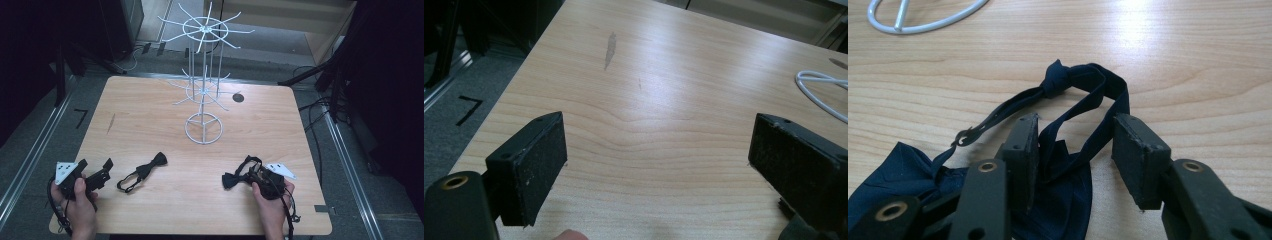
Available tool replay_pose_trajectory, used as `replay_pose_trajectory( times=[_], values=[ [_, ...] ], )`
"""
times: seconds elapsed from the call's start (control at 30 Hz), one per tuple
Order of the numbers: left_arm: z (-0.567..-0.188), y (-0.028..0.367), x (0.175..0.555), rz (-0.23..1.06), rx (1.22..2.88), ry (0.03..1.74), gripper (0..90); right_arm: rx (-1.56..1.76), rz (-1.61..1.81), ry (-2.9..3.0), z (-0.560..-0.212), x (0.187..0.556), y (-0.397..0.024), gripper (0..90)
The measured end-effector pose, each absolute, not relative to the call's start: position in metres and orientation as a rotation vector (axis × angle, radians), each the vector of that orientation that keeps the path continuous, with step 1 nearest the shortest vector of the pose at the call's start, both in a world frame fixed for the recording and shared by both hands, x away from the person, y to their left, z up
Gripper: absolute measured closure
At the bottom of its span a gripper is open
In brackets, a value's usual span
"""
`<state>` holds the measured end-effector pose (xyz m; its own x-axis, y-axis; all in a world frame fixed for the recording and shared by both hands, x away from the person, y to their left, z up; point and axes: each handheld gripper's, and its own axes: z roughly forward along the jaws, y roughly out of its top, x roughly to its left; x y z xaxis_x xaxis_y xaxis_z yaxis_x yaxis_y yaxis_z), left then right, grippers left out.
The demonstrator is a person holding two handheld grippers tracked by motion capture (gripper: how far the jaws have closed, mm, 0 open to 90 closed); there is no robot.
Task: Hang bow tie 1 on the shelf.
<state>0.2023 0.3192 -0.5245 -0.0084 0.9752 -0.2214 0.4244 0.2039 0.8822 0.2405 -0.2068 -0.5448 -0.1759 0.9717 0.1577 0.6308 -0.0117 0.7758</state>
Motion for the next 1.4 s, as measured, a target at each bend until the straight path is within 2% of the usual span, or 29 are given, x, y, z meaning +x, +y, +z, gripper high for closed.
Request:
replay_pose_trajectory(
  times=[0.2,0.33,0.37,0.57,0.63,0.83,1.4],
  values=[
    [-0.525,0.319,0.202,0.775,1.354,1.582,9.5,1.697,0.998,1.818,-0.546,0.242,-0.206,55.9],
    [-0.525,0.319,0.202,0.774,1.353,1.581,9.5,1.723,0.966,1.744,-0.545,0.241,-0.208,40.1],
    [-0.525,0.319,0.202,0.774,1.354,1.58,9.5,1.736,0.953,1.73,-0.545,0.241,-0.208,39.7],
    [-0.525,0.319,0.202,0.772,1.356,1.579,9.6,1.754,0.983,1.76,-0.547,0.244,-0.21,58.2],
    [-0.525,0.319,0.202,0.771,1.356,1.581,9.7,1.756,1.0,1.767,-0.547,0.245,-0.211,70.7],
    [-0.525,0.319,0.202,0.769,1.356,1.581,9.7,1.742,1.019,1.784,-0.547,0.244,-0.212,89.4],
    [-0.524,0.319,0.202,0.794,1.344,1.588,9.6,1.543,1.131,1.795,-0.541,0.231,-0.205,90.0]
  ],
)
